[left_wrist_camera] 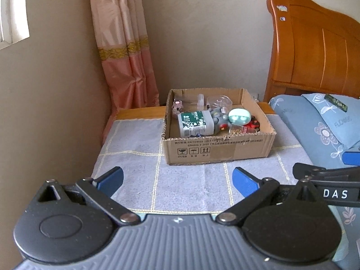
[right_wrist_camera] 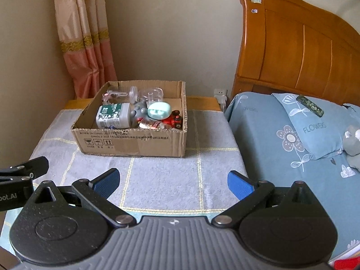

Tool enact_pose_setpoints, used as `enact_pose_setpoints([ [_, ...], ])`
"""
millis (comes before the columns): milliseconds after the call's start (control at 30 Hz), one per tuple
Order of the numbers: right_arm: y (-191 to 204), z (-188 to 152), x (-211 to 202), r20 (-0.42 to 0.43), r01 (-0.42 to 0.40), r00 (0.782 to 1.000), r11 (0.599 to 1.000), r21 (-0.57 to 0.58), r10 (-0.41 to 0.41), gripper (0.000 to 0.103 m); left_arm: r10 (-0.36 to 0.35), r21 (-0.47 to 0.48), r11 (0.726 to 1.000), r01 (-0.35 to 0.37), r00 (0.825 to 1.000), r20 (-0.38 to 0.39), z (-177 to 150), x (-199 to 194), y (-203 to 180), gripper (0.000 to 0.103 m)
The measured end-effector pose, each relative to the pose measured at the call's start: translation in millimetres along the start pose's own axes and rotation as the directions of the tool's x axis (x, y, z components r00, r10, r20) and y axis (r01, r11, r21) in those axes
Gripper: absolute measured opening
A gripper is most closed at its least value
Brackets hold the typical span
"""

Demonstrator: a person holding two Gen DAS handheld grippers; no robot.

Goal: Organize rigid objects

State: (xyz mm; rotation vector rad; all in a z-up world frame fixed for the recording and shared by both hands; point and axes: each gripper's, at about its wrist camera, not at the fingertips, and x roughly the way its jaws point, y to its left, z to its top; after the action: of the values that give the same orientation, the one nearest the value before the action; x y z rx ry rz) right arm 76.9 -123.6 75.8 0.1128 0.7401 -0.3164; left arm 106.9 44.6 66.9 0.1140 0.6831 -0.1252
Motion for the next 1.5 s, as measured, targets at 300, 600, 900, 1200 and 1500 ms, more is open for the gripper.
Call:
enact_pose_setpoints([
  [300,0.3,0.9,1.8,-0.006,-0.001,1.0,1.0,-0.002,0.001,0.103,0.004,0.006,1.0,-0.004,1.0,0.001,0.9,-0.7,-1.0,0.102],
  [600,-1.0,0.6,0.1,-0.001,-0.005,1.0,1.0,-0.004,0.005,0.103,0.0,0.008,1.0,0.0,1.0,0.002,2.6,-1.2,-1.6,0.102],
  [900,-0.7,1.9,-0.2,0.002,-0.006,1.0,1.0,-0.002,0.006,0.103,-0.012,0.013,1.0,0.012,1.0,0.001,2.9,-3.0,-3.3,0.102],
  [1200,-2.4,1.6,0.0,0.001,-0.01,1.0,1.0,0.003,0.01,0.103,-0.007,0.017,1.0,0.007,1.0,0.001,3.4,-2.5,-4.3,0.102],
  [1500,-2.4,-0.1,0.5,-0.004,-0.009,1.0,1.0,0.007,0.009,0.103,-0.008,0.018,1.0,0.008,1.0,-0.004,2.7,-1.8,-7.0,0.102],
])
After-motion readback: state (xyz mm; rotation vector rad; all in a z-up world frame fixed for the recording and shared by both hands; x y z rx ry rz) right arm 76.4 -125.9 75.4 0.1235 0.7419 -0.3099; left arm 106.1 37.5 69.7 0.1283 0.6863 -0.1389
